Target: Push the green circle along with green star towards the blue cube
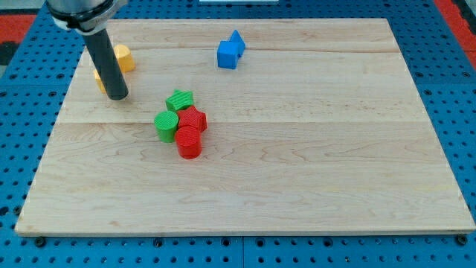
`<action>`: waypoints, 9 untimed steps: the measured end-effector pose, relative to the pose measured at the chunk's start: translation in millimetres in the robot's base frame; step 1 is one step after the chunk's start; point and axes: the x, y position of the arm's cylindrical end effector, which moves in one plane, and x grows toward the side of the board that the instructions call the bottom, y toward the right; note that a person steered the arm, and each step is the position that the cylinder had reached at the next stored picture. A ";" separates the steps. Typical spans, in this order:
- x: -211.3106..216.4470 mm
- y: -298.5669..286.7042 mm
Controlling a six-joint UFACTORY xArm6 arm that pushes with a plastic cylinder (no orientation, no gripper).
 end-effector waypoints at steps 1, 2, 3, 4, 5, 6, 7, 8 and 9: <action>-11.9 -25.1; -54.3 -18.4; -13.8 5.7; 67.4 27.5; 116.4 61.8; 113.3 67.3; 83.2 70.7; 81.8 97.9; 51.9 97.9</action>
